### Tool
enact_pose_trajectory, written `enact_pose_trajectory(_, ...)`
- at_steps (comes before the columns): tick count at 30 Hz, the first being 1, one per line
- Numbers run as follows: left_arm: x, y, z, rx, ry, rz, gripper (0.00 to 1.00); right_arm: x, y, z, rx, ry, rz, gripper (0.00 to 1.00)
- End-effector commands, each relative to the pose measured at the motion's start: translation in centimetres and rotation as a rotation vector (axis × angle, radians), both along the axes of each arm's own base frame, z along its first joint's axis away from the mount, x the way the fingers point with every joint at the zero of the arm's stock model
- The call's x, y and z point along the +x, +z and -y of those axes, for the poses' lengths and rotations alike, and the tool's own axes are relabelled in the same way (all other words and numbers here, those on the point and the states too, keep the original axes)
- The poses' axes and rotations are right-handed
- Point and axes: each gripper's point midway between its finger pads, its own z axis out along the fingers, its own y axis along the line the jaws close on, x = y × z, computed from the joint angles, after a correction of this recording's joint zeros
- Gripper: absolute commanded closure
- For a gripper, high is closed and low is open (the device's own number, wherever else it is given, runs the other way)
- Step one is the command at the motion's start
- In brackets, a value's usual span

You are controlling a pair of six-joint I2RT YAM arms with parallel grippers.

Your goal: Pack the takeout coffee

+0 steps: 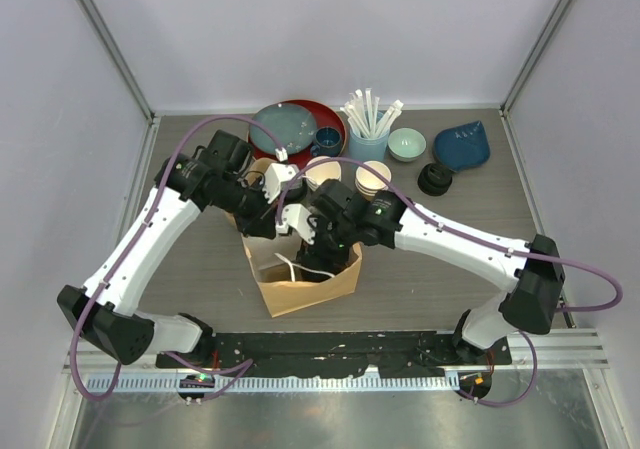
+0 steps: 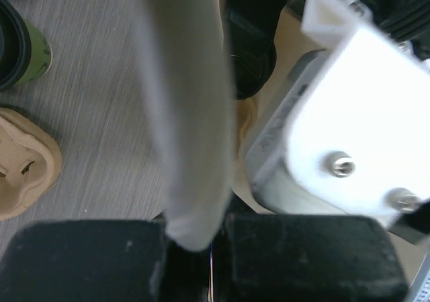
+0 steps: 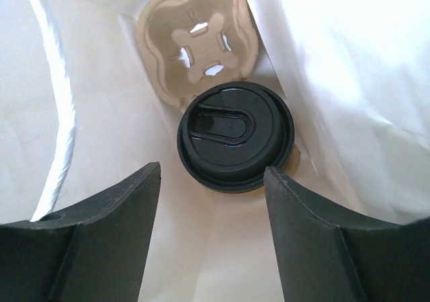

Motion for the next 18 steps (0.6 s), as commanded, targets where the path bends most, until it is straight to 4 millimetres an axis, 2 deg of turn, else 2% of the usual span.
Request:
enact_pose_trajectory(1,-0.6,0.4,0.1,-0.023,-0.023,0.002,1.00,0.4,5.6,-1.1,0.154,-0.018,0.073,0.30)
enact_pose_trajectory(11,-0.6,0.3,0.1,-0.017,-0.023,-0.003,1.00,0.6,12.1,-1.8,0.384,-0.050,0.165,0.26)
enact_pose_trajectory(18,-0.8,0.3,-0.1,-0.016,-0.021,-0.001,1.00,1.2,16.6,-1.5,0.541,-0.107,0.249,0.26)
